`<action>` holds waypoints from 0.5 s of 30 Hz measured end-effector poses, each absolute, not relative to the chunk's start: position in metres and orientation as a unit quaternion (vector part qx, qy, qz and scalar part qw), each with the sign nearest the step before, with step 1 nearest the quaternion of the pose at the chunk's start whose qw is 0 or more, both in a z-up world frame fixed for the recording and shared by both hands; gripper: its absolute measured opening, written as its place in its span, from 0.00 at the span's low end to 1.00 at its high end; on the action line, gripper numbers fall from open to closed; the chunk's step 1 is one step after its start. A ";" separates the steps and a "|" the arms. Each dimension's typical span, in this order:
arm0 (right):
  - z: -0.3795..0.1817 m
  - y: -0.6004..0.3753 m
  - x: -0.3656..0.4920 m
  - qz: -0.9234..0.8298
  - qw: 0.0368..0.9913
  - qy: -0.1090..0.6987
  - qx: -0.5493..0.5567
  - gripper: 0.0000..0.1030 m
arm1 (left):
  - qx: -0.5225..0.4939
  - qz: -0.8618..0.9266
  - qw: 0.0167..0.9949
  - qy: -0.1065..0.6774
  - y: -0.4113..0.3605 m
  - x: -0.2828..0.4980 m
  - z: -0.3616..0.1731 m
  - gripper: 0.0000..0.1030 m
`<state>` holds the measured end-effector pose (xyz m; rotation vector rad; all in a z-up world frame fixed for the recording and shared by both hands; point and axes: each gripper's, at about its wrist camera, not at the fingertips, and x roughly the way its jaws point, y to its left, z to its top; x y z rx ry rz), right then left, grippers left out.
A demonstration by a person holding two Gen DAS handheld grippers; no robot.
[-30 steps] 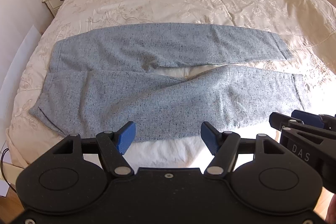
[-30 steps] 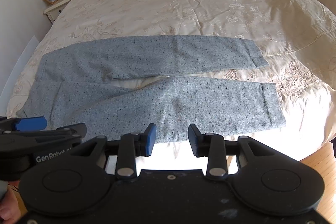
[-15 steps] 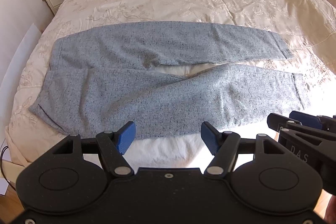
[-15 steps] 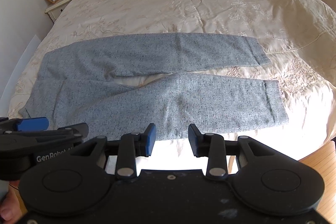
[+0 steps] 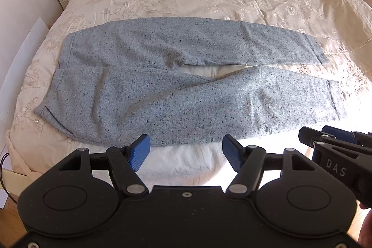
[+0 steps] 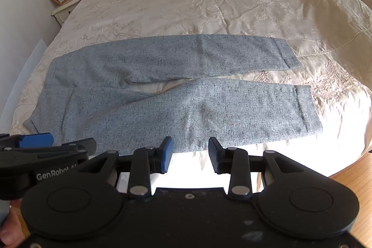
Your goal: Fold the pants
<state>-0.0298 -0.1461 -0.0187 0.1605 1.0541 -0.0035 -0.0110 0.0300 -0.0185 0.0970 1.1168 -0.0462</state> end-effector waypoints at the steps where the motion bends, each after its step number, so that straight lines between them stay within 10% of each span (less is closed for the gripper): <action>1: -0.022 -0.145 -0.030 -0.001 0.859 0.506 0.079 0.36 | 0.043 -0.019 0.845 0.532 0.035 -0.010 -0.020 0.67; 15: -0.077 -0.136 -0.004 -0.044 0.818 0.557 0.135 0.36 | 0.052 -0.001 0.834 0.550 0.089 0.050 -0.055 0.67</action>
